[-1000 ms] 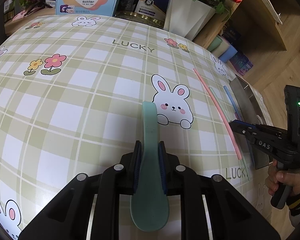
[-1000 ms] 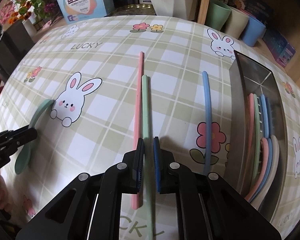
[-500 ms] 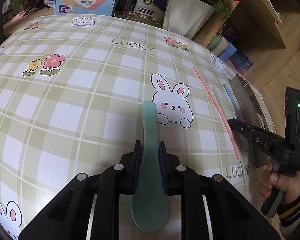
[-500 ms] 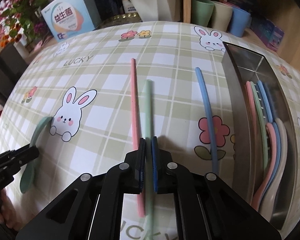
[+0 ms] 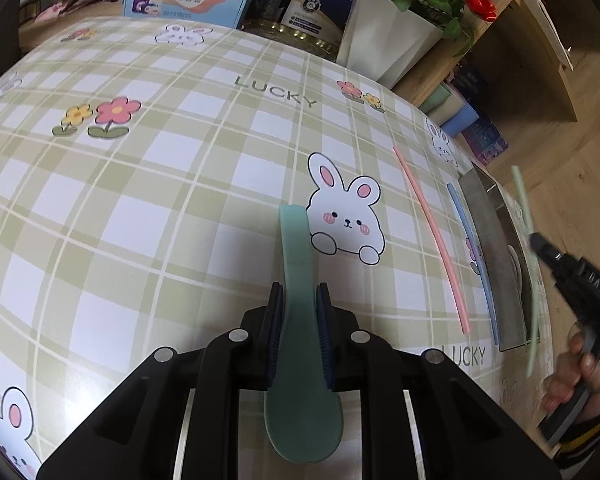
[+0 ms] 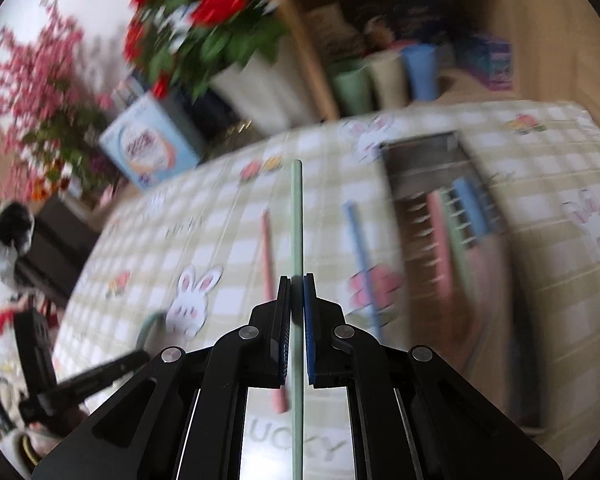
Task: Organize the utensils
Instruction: 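Carry the green chopstick into the steel caddy and open the right tool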
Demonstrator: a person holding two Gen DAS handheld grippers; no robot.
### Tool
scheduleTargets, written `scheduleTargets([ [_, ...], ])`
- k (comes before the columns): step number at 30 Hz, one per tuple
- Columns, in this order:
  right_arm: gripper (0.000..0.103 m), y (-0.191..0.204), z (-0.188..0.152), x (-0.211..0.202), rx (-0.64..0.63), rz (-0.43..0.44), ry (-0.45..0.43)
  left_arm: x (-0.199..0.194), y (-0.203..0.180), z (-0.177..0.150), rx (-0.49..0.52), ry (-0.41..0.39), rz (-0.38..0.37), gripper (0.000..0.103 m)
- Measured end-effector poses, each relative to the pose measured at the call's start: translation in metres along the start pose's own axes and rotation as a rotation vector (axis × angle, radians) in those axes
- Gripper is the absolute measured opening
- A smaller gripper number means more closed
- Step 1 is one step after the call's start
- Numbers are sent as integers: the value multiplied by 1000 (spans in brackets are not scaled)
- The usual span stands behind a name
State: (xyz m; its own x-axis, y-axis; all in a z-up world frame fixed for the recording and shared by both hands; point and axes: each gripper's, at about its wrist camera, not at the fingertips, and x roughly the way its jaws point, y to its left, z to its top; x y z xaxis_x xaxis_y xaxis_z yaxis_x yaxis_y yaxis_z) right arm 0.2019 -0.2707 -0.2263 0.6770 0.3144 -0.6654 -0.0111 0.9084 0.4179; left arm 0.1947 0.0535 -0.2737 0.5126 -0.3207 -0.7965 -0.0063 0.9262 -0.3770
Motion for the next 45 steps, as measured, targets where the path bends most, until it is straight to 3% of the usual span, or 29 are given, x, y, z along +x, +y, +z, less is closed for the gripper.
scheduleTargets([
  [4, 6, -43, 20, -9, 83, -52, -43, -6, -7, 5, 4, -15, -6, 16],
  [9, 6, -75, 26, 7, 124, -83, -5, -12, -20, 11, 9, -26, -10, 16],
  [17, 6, -72, 23, 35, 116, -96, 53, -18, -33, 14, 35, -34, 13, 16],
  [30, 7, -74, 15, 42, 119, -134, 97, -9, -66, 15, 70, 0, 5, 16],
  [38, 8, -75, 21, 19, 95, -156, 71, -3, -106, 15, 124, 25, -26, 16],
  [45, 9, -98, 24, -13, 90, -206, 83, 10, -165, 22, 166, 35, -99, 16],
])
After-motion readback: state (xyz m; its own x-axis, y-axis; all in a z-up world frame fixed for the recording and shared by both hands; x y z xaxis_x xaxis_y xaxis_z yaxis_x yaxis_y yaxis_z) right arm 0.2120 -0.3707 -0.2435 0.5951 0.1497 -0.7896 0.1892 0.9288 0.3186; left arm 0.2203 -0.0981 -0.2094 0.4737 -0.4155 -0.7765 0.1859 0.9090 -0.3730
